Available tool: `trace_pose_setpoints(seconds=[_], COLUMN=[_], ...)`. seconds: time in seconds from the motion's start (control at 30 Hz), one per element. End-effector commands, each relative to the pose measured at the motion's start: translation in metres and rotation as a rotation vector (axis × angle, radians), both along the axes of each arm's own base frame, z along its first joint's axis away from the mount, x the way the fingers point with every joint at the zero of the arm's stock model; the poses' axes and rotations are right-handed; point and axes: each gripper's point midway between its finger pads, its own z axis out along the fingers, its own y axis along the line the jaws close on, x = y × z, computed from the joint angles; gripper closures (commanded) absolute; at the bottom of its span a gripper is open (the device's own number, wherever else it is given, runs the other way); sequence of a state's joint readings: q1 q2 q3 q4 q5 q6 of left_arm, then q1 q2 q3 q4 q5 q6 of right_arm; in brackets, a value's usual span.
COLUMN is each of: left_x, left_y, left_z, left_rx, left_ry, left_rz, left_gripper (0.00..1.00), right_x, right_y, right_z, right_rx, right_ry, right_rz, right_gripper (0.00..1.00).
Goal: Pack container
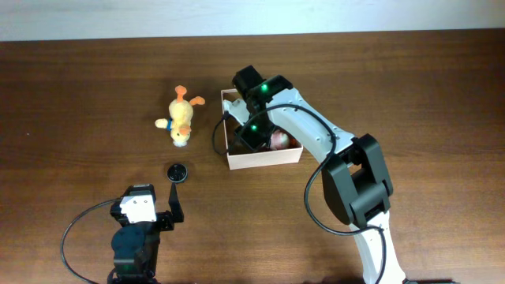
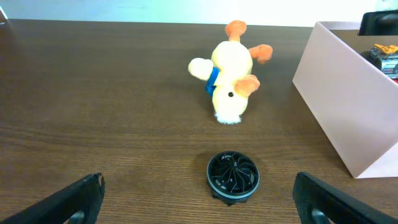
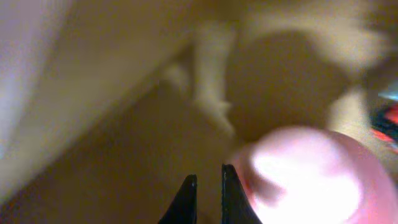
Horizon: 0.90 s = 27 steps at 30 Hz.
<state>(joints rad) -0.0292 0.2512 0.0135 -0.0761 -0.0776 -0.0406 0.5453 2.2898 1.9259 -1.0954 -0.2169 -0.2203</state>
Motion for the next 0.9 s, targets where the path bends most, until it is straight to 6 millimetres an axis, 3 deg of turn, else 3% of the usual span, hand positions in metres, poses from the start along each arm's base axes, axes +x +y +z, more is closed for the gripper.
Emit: trace_pose_setpoints(seconds=[0.0, 0.27, 0.4, 0.7, 0.87], left_x=[0.000, 0.000, 0.000, 0.000, 0.000], left_y=[0.000, 0.000, 0.000, 0.000, 0.000], left_z=[-0.001, -0.001, -0.001, -0.001, -0.001], left_rx=[0.015, 0.015, 0.015, 0.015, 0.015], left_ry=[0.001, 0.001, 0.001, 0.001, 0.001], left_rz=[-0.010, -0.010, -0.010, -0.010, -0.010], left_gripper=[0.01, 0.01, 0.01, 0.01, 0.01], right_x=[0.025, 0.050, 0.060, 0.092, 0.094], right_y=[-0.045, -0.094, -0.107, -0.083, -0.072], right_z=[-0.009, -0.008, -0.001, 0.049, 0.060], right_rx=[-0.175, -0.206, -0.197, -0.118, -0.090], right_ry=[-0.087, -0.091, -0.099, -0.235, -0.253], right_rz=[-0.047, -0.190, -0.242, -0.237, -0.233], right_gripper=[0.96, 0.96, 0.96, 0.96, 0.96])
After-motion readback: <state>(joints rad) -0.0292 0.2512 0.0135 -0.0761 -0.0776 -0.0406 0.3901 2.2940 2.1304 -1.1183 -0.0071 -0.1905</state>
